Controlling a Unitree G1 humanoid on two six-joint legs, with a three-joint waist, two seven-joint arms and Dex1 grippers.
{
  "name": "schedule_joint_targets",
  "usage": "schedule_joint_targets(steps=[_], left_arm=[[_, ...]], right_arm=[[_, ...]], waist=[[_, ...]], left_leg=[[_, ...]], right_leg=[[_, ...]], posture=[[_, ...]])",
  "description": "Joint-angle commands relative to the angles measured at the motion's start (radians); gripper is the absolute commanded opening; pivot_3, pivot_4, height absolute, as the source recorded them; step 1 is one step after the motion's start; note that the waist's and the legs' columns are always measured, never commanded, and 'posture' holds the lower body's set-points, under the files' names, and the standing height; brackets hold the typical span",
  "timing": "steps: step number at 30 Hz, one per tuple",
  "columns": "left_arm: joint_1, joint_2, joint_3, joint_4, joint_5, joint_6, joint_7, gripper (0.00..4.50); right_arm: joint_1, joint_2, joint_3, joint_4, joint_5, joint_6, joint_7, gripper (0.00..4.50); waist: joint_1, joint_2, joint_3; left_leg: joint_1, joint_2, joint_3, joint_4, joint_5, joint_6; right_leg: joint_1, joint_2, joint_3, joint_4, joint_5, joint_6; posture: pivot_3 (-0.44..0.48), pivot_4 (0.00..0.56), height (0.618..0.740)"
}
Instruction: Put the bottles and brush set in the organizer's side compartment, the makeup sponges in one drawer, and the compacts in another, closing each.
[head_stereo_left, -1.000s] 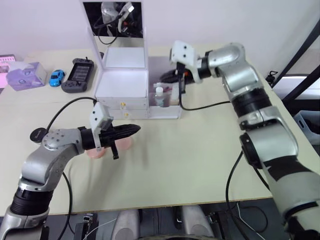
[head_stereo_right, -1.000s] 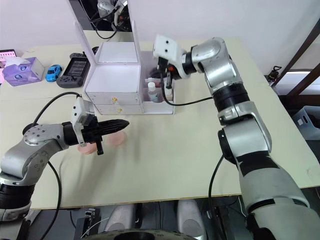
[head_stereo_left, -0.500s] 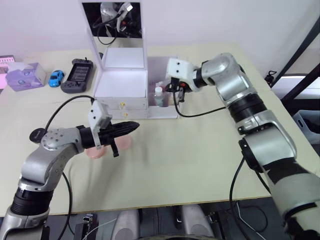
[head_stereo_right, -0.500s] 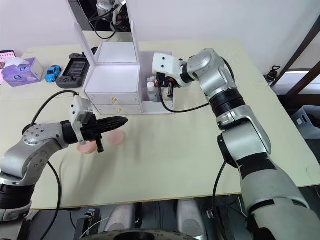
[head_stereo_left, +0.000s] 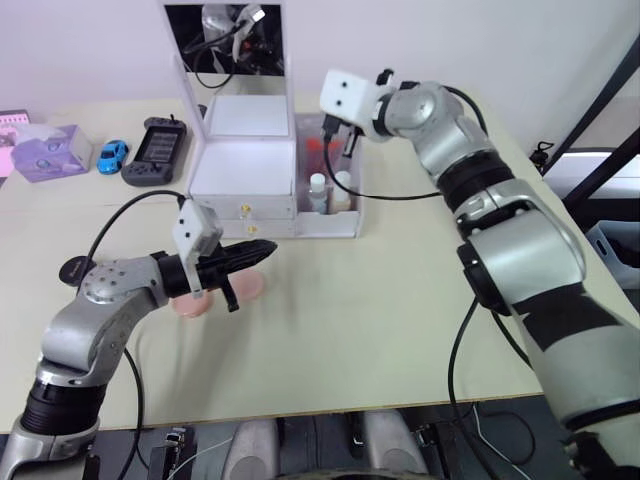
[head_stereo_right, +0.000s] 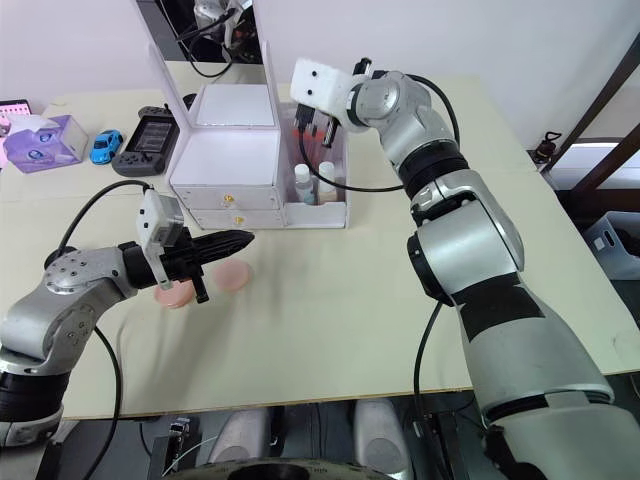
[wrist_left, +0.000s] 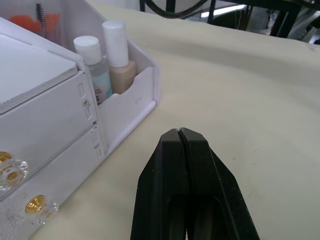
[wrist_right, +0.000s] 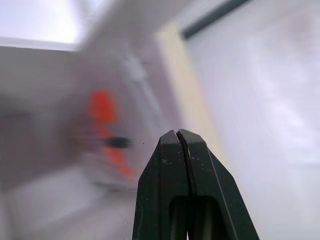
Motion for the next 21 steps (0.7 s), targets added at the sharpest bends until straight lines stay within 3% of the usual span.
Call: schedule_joint_targets(steps=[1, 7, 13, 17, 21], left_arm=[[-0.02, -0.001, 0.015, -0.034, 0.002, -0.014, 0.007, 0.0], [-0.019, 0.005, 0.024, -0.023, 0.002, -0.018, 0.001, 0.0], [-0.03, 0.004, 0.044, 0.002, -0.002, -0.026, -0.004, 0.0], [-0.048, 0.011, 0.058, 0.037, -0.001, -0.035, -0.025, 0.0], [-0.055, 0.04, 0.103, 0.077, -0.016, -0.042, -0.06, 0.0]], right_arm=[[-0.025, 0.001, -0.031, 0.019, 0.002, -0.052, -0.048, 0.01], [-0.005, -0.025, -0.093, -0.007, 0.055, -0.07, 0.04, 0.01], [0.044, -0.107, -0.205, -0.185, 0.195, 0.0, 0.277, 0.01], [0.163, -0.169, -0.285, -0.468, 0.358, 0.178, 0.493, 0.01], [0.367, -0.265, -0.361, -0.801, 0.517, 0.341, 0.628, 0.01]], waist=[[-0.002, 0.0, 0.0], [-0.002, 0.0, 0.0], [0.001, 0.0, 0.0], [0.003, 0.0, 0.0], [0.008, 0.0, 0.0]], left_leg=[[0.0, 0.0, 0.0, 0.0, 0.0, 0.0], [0.0, 0.0, 0.0, 0.0, 0.0, 0.0], [0.0, 0.0, 0.0, 0.0, 0.0, 0.0], [0.0, 0.0, 0.0, 0.0, 0.0, 0.0], [0.0, 0.0, 0.0, 0.0, 0.0, 0.0]], right_leg=[[0.0, 0.0, 0.0, 0.0, 0.0, 0.0], [0.0, 0.0, 0.0, 0.0, 0.0, 0.0], [0.0, 0.0, 0.0, 0.0, 0.0, 0.0], [0.0, 0.0, 0.0, 0.0, 0.0, 0.001], [0.001, 0.0, 0.0, 0.001, 0.0, 0.001]], posture=[[0.0, 0.15, 0.74], [0.0, 0.15, 0.74], [0.0, 0.15, 0.74], [0.0, 0.15, 0.74], [0.0, 0.15, 0.74]])
